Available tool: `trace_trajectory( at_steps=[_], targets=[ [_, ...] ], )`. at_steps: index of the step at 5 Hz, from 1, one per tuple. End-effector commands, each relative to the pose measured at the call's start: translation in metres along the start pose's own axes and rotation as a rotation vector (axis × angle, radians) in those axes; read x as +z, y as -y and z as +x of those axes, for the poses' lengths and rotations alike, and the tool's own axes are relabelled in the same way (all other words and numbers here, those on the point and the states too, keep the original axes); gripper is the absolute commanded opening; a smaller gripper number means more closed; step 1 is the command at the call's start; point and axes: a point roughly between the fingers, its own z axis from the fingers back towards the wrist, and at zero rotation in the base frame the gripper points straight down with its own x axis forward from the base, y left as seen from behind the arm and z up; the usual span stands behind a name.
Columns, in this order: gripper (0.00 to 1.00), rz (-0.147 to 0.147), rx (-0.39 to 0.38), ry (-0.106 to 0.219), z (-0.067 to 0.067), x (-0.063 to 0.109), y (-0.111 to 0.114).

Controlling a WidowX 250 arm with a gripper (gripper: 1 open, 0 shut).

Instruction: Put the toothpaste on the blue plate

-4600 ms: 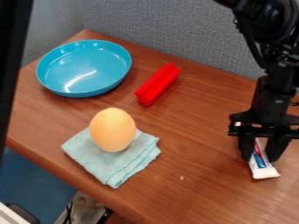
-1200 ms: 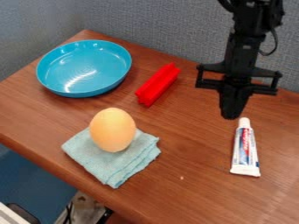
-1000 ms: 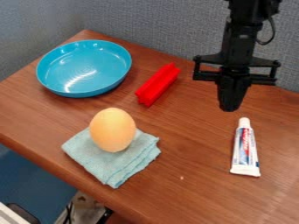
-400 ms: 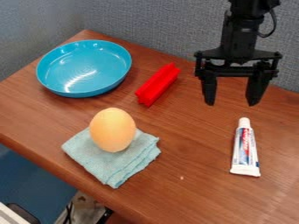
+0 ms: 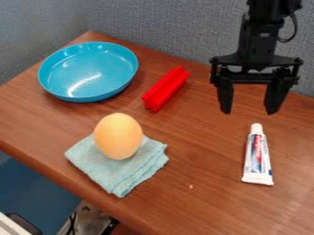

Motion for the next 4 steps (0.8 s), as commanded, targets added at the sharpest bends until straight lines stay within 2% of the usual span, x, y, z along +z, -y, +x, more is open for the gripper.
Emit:
trace_trajectory(
  at_steps=[1,4],
  targets=[
    [1.0,-0.009,-0.007,0.017,-0.003,0.002,0.006],
    [1.0,0.02,0.0,0.009,-0.008,-0.022,0.014]
  ],
)
